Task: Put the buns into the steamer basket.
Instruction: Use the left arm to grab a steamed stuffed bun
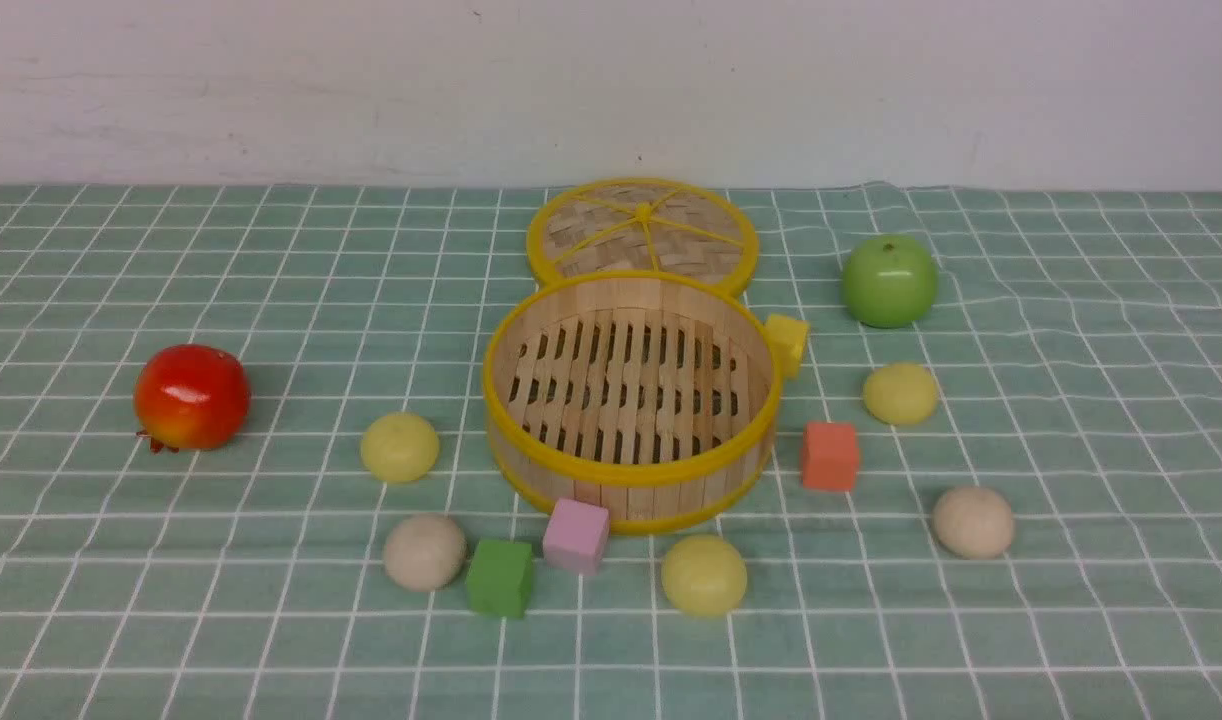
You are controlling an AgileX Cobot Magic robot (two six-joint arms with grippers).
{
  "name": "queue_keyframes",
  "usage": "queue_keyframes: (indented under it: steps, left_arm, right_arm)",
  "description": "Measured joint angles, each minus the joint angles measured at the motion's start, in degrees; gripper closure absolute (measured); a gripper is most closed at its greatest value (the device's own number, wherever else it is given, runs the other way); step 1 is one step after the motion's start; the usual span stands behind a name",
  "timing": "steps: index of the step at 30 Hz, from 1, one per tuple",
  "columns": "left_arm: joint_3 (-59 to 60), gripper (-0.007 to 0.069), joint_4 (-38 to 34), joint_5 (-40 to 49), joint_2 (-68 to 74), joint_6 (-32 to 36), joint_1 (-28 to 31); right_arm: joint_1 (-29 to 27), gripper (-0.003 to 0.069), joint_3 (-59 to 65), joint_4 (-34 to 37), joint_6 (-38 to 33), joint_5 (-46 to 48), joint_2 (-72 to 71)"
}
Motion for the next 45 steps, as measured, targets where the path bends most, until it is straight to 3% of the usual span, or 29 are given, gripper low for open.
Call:
queue_keyframes:
  steps: [30,32,40,43,45]
  left_arm:
    - [0.00,0.0386,-0.39,-0.42,0.00,-0.08,0.00]
    - [0.00,0.0386,-3.18,-2.16,0.00,-1.65,0.00]
    - [0.00,0.0386,-28.00,-15.89,0.00,-12.80,0.00]
    - [-0.06,0.0386,-32.00,-21.66,0.00,-13.06,0.00]
    - [-1.59,0.0390,-32.27,-20.24,0.00,-13.00,0.00]
  right_arm:
    - [0.00,0.0419,0.00,0.00,0.00,0.00,0.00]
    - [0.00,0.0419,0.00,0.00,0.00,0.00,0.00]
    - [0.00,0.0419,0.00,0.00,0.00,0.00,0.00]
    - [0.00,0.0419,0.00,0.00,0.00,0.00,0.00]
    - [0.00,0.0419,0.00,0.00,0.00,0.00,0.00]
